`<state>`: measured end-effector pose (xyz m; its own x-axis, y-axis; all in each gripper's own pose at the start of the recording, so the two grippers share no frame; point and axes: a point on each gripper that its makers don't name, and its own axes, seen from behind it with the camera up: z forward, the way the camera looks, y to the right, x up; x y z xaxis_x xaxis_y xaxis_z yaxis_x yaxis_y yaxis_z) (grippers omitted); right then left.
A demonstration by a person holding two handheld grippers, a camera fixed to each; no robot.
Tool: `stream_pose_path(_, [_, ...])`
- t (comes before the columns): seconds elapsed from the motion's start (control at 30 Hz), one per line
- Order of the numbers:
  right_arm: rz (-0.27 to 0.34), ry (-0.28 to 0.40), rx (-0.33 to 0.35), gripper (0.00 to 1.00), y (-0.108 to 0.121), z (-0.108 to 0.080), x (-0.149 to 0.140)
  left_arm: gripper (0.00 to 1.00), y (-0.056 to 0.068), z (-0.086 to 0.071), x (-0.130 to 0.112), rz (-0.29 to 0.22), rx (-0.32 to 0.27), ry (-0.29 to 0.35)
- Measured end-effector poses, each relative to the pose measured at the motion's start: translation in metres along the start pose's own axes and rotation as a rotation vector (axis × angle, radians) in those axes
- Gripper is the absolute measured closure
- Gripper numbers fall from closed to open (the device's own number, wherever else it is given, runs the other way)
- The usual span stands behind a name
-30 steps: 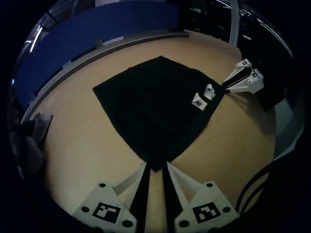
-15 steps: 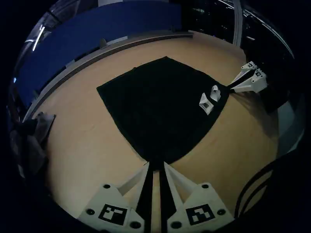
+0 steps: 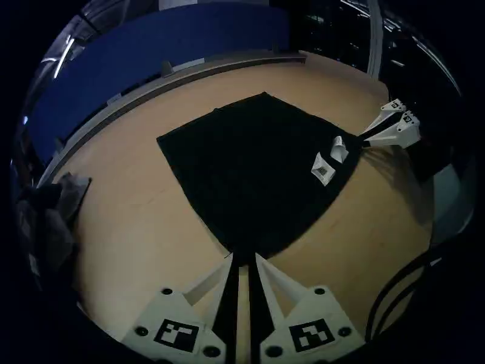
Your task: Fold towel
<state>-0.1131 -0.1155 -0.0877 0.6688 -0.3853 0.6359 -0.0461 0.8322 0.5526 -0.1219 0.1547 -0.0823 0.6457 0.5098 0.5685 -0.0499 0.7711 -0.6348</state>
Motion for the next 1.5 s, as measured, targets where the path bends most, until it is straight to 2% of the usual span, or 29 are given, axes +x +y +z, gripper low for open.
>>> stream_pose_path(0.47, [-0.004, 0.058, -0.015, 0.9, -0.003, -0.029, 0.027, 0.9, -0.002, -0.028, 0.017, -0.07, 0.019, 0.035])
stream_pose_path(0.87, [0.013, 0.082, -0.024, 0.9, -0.005, -0.055, 0.039, 0.9, -0.002, -0.057, 0.038, -0.13, 0.029, 0.076])
stream_pose_path(1.5, [0.017, 0.1, -0.017, 0.9, -0.014, -0.098, 0.06, 0.9, 0.003, -0.097, 0.063, -0.189, 0.05, 0.11])
